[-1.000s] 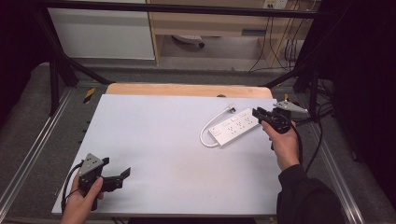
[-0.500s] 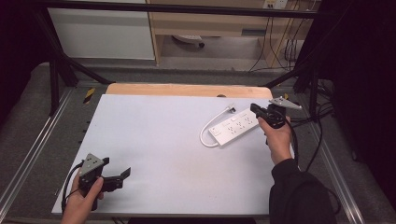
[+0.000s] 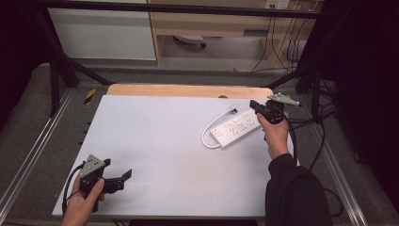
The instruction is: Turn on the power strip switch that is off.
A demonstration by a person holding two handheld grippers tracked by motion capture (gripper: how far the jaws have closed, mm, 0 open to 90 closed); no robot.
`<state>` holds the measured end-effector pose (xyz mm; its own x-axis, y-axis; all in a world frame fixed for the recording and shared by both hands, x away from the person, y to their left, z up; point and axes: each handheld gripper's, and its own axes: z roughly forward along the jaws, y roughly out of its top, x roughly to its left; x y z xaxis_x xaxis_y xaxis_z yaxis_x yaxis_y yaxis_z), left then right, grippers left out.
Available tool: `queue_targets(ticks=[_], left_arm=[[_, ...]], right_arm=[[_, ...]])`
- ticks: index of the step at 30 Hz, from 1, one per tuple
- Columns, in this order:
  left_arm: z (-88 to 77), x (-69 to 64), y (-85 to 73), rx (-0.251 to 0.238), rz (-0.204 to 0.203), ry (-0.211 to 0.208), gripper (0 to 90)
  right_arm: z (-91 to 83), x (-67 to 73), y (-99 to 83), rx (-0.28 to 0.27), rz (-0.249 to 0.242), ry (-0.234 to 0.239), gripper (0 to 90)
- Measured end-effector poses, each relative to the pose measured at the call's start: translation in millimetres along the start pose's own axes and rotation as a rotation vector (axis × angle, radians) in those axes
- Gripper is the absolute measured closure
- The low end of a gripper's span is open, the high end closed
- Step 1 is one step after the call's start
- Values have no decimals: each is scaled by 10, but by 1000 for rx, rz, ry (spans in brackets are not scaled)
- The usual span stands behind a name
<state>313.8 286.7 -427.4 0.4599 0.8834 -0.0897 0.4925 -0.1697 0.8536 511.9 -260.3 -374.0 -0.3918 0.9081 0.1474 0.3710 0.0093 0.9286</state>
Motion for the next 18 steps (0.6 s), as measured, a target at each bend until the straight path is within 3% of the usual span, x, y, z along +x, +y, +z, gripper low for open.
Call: queue_targets(ticks=[18], left_arm=[[5, 1, -1, 4, 2, -2, 63]], right_arm=[[192, -42, -1, 35, -3, -21, 900]])
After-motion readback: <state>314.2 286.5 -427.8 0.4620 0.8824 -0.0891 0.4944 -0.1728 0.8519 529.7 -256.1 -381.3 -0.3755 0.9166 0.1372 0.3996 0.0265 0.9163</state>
